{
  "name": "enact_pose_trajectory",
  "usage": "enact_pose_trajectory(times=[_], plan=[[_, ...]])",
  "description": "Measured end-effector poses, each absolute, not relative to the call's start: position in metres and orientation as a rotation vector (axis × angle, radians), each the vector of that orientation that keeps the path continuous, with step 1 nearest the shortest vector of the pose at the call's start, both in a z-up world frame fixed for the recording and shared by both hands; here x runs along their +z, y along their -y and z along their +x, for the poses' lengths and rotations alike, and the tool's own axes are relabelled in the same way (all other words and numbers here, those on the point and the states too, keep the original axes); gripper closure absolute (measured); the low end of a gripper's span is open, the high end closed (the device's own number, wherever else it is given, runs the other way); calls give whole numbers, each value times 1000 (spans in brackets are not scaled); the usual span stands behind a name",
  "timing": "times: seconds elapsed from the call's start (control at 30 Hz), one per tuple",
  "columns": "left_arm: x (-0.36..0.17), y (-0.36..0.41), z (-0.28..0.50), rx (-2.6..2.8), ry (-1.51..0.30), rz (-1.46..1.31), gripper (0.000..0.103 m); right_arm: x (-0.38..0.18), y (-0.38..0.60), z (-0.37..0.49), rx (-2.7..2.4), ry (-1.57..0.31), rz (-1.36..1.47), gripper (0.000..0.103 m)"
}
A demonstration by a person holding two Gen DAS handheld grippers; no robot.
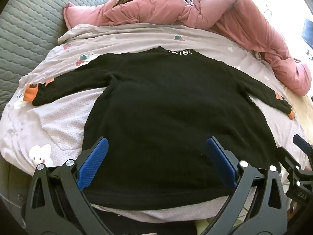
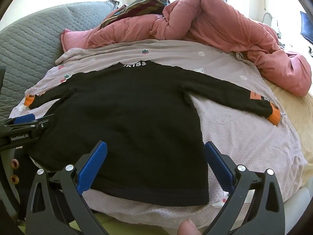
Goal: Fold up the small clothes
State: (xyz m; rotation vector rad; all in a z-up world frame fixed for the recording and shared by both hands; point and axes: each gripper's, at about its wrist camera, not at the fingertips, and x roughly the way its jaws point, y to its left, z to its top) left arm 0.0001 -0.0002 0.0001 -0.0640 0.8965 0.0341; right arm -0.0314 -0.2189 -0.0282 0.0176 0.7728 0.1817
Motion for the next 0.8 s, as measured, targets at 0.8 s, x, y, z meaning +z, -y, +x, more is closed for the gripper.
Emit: enact_pose_trajectory(times=[0.8], plan=[[0,1,0,35,-896,-60,9,-26,218,-32,190,-777,11,4]])
